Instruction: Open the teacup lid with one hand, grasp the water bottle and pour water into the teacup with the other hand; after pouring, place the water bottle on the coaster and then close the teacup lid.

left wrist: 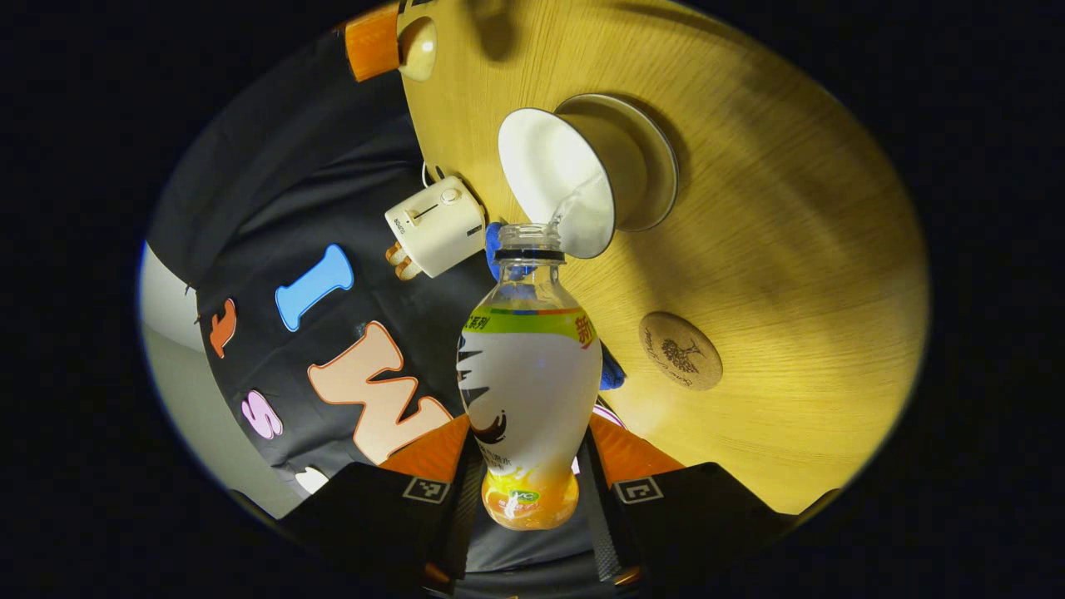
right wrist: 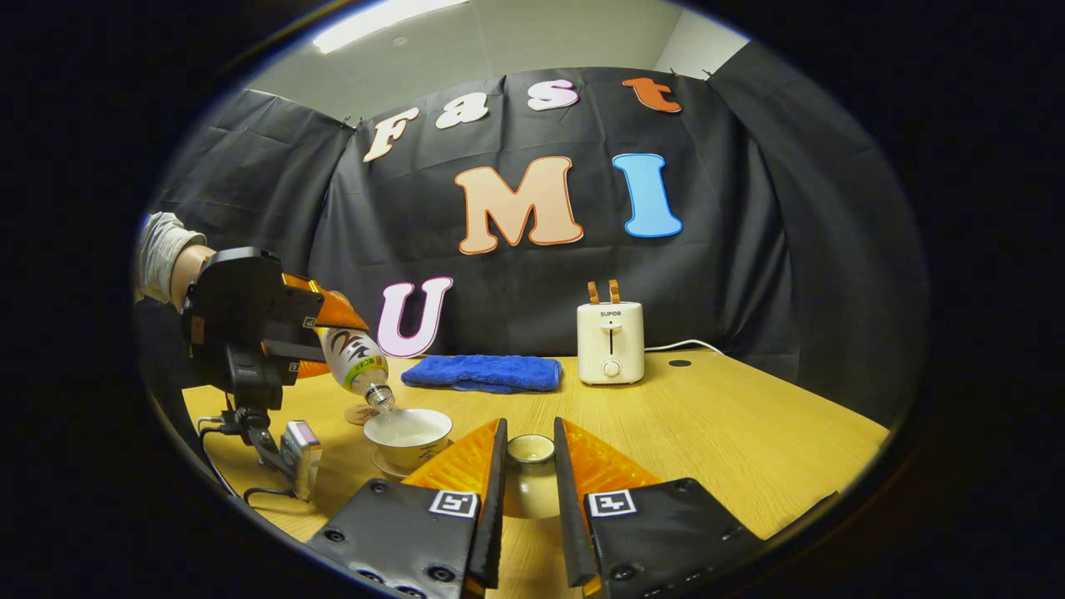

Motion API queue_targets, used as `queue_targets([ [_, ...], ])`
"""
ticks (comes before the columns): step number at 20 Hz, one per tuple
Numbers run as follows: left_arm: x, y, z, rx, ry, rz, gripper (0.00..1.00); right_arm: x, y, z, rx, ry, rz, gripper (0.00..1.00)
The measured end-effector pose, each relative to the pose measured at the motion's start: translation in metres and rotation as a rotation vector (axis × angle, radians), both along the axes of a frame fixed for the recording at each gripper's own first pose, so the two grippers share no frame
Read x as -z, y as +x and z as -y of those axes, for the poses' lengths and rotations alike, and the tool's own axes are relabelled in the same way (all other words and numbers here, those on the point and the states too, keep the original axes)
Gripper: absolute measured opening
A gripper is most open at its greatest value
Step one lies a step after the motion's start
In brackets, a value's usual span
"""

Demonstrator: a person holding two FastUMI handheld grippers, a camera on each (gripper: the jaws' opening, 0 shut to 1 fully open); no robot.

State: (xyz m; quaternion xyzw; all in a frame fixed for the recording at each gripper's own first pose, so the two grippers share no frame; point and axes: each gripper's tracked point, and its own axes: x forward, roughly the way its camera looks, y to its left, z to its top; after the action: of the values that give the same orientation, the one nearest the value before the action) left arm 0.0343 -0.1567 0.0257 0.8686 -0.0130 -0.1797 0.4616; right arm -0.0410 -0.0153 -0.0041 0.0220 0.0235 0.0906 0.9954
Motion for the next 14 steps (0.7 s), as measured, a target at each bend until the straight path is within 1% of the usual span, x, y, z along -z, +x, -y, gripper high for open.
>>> queue_targets([
  [3, 0.000, 0.000, 0.000, -0.005, -0.004, -0.006, 0.57, 0.000, 0.001, 0.001, 0.002, 0.001, -0.003, 0.34],
  [6, 0.001, -0.001, 0.001, 0.000, -0.018, -0.015, 0.56, 0.001, 0.001, 0.001, 0.003, 0.009, -0.009, 0.33],
  [7, 0.003, -0.002, 0.001, 0.003, -0.027, -0.021, 0.56, 0.000, 0.001, 0.002, 0.004, 0.010, -0.008, 0.34],
  [9, 0.008, -0.004, 0.002, 0.004, -0.067, -0.043, 0.57, 0.001, 0.000, 0.002, 0.006, 0.007, -0.007, 0.34],
  [14, 0.024, -0.010, 0.004, -0.020, -0.225, -0.136, 0.56, 0.000, 0.001, 0.003, 0.013, 0.008, -0.005, 0.34],
])
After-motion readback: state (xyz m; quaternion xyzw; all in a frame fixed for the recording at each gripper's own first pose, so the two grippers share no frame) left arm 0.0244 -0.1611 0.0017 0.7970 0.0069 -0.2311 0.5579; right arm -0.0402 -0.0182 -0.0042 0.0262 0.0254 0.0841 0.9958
